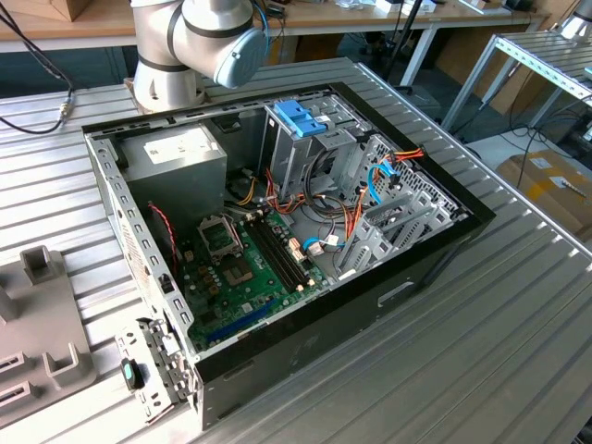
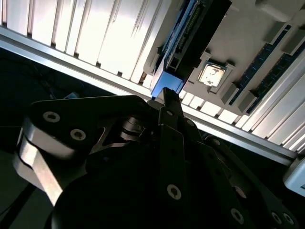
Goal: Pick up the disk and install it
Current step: 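Pick up the disk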
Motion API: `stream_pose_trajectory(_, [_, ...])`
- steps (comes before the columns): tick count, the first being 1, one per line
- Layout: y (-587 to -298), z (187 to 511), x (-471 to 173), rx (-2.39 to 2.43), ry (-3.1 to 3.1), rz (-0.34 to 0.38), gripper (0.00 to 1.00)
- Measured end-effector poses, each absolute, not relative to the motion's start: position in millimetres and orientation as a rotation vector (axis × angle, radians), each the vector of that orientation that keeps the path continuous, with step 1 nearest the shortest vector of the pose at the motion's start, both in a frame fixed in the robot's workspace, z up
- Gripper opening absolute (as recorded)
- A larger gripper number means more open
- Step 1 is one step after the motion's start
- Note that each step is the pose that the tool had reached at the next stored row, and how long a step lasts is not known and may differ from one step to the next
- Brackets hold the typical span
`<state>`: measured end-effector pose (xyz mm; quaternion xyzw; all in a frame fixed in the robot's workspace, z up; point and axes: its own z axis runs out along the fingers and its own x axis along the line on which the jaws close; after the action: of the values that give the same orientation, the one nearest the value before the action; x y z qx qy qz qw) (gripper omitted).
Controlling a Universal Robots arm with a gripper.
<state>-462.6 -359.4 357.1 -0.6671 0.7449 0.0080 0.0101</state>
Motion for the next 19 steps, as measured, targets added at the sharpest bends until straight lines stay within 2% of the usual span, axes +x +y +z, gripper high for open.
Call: stream_pose_trajectory(19, [-359.4, 357.1, -436.4, -2.083, 2.325, 0.024, 0.11])
